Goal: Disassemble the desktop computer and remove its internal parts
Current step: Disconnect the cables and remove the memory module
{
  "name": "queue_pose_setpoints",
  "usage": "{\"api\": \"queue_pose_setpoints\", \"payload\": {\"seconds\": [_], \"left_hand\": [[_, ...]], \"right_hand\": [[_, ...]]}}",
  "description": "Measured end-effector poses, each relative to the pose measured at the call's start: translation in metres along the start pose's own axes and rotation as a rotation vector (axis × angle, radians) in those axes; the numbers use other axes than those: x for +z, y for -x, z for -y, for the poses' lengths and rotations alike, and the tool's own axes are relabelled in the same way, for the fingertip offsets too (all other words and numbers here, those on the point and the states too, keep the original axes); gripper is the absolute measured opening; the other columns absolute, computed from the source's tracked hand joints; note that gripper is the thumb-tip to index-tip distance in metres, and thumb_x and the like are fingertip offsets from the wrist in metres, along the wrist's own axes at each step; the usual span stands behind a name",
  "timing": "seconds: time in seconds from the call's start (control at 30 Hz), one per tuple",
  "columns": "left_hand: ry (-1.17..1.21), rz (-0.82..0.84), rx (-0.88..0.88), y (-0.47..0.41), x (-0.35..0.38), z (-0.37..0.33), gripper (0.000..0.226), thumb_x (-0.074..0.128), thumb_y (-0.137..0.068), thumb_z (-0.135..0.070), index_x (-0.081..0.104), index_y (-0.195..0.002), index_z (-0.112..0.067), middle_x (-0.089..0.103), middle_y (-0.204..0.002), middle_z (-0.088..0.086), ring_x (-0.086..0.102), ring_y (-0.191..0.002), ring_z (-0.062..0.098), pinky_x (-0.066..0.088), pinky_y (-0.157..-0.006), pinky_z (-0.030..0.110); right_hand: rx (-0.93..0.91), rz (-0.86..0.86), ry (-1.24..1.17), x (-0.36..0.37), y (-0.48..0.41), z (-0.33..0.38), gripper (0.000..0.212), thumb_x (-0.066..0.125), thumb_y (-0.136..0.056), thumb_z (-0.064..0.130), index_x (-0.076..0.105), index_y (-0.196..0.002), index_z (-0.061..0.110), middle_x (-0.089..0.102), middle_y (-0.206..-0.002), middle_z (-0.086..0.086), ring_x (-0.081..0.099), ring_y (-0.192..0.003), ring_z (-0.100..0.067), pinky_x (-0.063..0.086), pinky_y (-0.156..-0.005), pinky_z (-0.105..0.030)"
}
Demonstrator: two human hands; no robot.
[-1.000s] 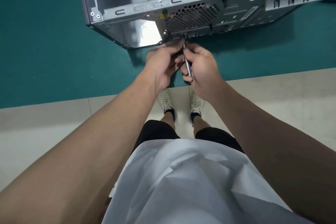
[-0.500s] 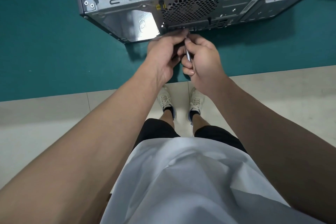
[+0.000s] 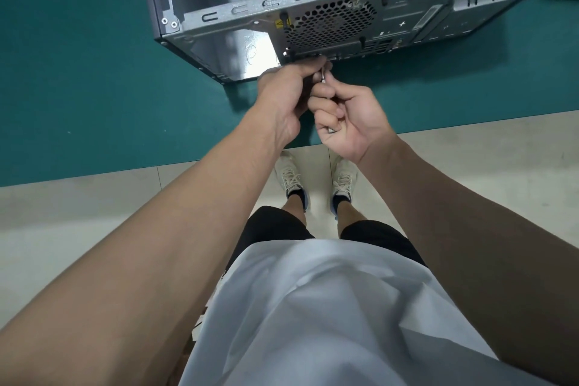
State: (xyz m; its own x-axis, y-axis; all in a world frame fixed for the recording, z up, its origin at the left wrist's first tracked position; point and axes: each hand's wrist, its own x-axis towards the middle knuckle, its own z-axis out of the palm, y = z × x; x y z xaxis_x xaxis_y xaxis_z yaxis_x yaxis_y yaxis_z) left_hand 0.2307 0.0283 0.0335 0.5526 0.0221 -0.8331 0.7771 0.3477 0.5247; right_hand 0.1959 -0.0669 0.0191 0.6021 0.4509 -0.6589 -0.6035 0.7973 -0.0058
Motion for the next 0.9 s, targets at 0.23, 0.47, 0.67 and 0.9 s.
{"api": "queue_pose_setpoints", "payload": {"seconds": [0.23,0.47,0.67,0.9], "left_hand": [[0.024,0.055,-0.040,0.001,-0.002,-0.003,0.004,0.067,-0.086,-0.003,0.067,-0.089,-0.001,0.070,-0.080,0.007,0.063,-0.063,0.017,0.054,-0.090,0.039],[0.016,0.060,-0.025,0.005,-0.003,-0.003,0.017,0.064,-0.088,-0.002,0.064,-0.104,0.002,0.068,-0.072,0.006,0.064,-0.058,0.016,0.056,-0.077,0.032],[-0.028,0.036,-0.030,0.004,-0.004,-0.001,0.022,0.063,-0.090,-0.004,0.067,-0.109,0.006,0.062,-0.057,0.000,0.057,-0.050,0.012,0.051,-0.060,0.027],[-0.018,0.006,-0.009,0.002,-0.003,-0.001,0.015,0.065,-0.088,-0.002,0.070,-0.101,0.000,0.072,-0.091,0.010,0.063,-0.086,0.022,0.054,-0.080,0.031]], "right_hand": [[-0.004,0.052,-0.121,-0.003,-0.006,-0.006,0.034,0.029,-0.104,0.022,0.052,-0.082,0.008,0.038,-0.050,0.005,0.010,-0.045,-0.005,0.012,-0.030,-0.020],[-0.066,-0.005,0.093,-0.004,-0.005,0.001,0.029,0.031,-0.103,0.017,0.049,-0.082,0.010,0.036,-0.050,0.006,0.013,-0.041,-0.004,0.010,-0.033,-0.015],[-0.226,-0.158,0.339,0.007,-0.002,-0.004,0.030,0.033,-0.104,0.011,0.044,-0.077,0.006,0.037,-0.051,0.002,0.022,-0.035,-0.004,0.014,-0.031,-0.017],[-0.518,-0.682,1.293,0.021,-0.006,-0.015,0.026,0.041,-0.099,0.018,0.061,-0.083,0.016,0.060,-0.086,-0.016,0.051,-0.082,-0.031,0.035,-0.069,-0.033]]}}
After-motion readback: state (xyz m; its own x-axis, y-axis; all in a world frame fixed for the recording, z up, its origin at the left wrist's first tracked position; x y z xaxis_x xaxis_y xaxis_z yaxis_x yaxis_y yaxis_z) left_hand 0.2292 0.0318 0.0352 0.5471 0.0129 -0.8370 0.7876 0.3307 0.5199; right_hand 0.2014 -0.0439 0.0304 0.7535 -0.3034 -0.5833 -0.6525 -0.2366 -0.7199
